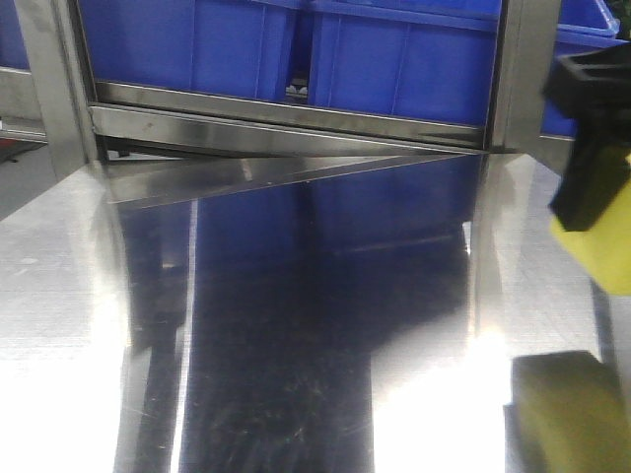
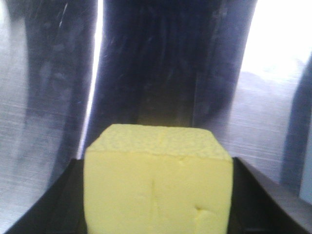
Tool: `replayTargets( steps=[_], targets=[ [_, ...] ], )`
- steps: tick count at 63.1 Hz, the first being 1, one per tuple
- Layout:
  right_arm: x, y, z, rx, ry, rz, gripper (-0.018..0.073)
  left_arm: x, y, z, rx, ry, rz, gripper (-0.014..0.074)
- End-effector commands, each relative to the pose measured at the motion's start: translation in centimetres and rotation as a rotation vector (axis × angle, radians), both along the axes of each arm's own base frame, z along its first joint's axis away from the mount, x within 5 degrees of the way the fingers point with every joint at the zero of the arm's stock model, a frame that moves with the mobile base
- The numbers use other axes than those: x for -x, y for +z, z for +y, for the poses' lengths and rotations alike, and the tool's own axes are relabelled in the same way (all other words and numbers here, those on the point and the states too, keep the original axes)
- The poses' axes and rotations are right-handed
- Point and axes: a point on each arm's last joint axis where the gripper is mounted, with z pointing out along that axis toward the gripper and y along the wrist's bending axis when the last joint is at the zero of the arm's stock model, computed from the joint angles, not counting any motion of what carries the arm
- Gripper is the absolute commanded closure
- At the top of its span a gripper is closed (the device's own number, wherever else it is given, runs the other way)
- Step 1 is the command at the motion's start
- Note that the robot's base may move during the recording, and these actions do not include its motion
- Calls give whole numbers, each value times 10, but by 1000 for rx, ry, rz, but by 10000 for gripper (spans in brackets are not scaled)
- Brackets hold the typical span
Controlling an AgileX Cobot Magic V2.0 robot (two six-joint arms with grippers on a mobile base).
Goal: Place yellow foam block on left shelf second layer
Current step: 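Lift the yellow cube off the table with the right gripper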
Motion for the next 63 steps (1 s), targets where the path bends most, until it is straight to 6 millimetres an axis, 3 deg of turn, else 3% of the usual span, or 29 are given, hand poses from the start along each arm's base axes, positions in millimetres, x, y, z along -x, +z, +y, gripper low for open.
replayTargets(
  steps=[1,11,30,63],
  targets=[
    [4,14,-15,-63,-12,-159,62,1,0,0,12,-8,-74,472],
    [17,11,-42,-63,-53,-302,62,1,0,0,12,-8,-74,472],
    [40,17,-73,-40,-157,-700,62,1,0,0,12,-8,-74,472],
    [100,26,-81,-77,-183,-1063,62,1,0,0,12,-8,-74,472]
  ],
)
